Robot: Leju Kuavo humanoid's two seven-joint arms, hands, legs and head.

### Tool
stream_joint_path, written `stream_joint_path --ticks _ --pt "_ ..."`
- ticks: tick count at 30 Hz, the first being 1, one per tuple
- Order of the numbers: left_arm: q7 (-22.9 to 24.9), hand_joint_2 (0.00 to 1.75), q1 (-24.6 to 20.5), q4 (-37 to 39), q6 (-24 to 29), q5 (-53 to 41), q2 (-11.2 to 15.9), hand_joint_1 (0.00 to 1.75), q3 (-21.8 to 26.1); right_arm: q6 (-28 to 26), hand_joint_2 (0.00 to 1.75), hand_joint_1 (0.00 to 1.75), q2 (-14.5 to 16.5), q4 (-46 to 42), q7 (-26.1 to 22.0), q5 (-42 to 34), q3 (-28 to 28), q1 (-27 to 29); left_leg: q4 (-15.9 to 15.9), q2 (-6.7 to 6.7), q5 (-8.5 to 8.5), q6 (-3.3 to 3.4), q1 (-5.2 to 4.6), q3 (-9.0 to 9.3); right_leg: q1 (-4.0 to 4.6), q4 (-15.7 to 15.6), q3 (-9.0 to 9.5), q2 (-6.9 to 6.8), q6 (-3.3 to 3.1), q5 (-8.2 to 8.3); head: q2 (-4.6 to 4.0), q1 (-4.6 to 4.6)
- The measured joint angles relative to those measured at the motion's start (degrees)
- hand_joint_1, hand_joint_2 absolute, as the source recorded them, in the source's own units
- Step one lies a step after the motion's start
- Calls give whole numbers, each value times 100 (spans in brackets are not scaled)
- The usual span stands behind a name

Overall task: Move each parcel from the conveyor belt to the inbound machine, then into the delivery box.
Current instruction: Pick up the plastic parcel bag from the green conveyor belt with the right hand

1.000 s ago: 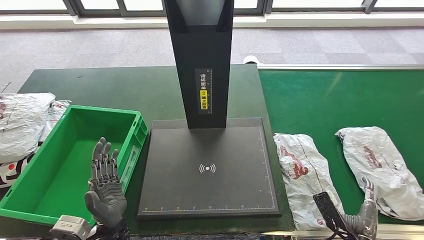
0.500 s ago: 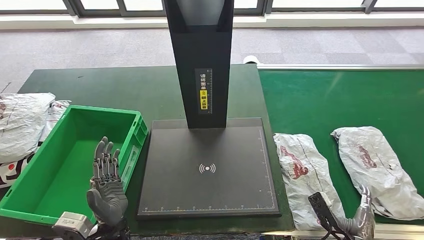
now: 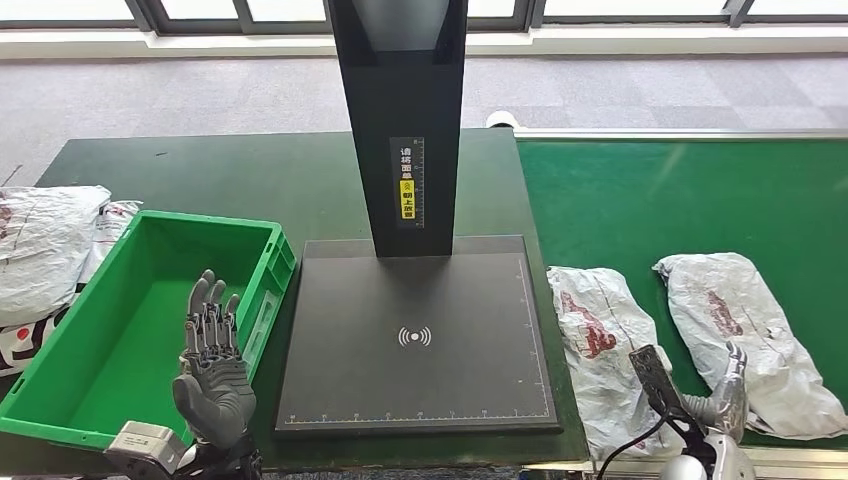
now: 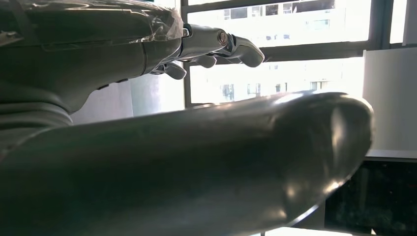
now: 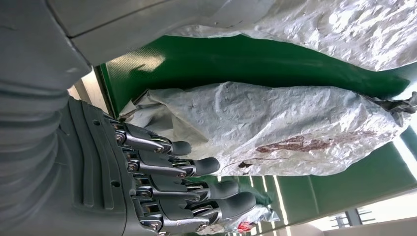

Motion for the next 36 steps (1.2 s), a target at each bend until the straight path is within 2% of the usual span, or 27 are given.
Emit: stream_joint_path --ticks 6,10,15,21,27,36 --pt "-2 0 -3 1 8 2 -1 0 0 -5 175 0 -96 285 -26 -31 22 -158 0 -1 0 0 0 -4 0 0 -2 -4 0 0 0 0" --pt "-12 0 -17 2 8 16 -2 0 0 42 175 0 -149 634 -238 -178 119 -397 0 1 1 -1 0 -3 0 0 -3 -3 1 1 0 0" --pt "-16 0 -31 20 -101 17 -4 0 0 329 175 0 -146 1003 -456 -499 361 -606 0 -8 8 -3 0 -2 0 0 -1 -6 2 3 0 0" --pt "-9 0 -136 107 -173 3 -38 0 0 791 175 0 -68 1150 -787 -1001 791 -591 0 -10 8 -4 1 -4 1 1 -5 -8 1 2 0 0" --pt "-3 0 -142 142 -173 2 -61 0 0 847 175 0 -33 1196 -885 -1144 1042 -576 0 -9 8 -4 0 -6 0 1 -7 -7 1 2 0 0" --pt "-2 0 -143 146 -173 2 -63 0 0 849 175 0 -28 1234 -893 -1147 1102 -575 0 -9 8 -4 0 -6 0 1 -7 -8 1 3 0 0"
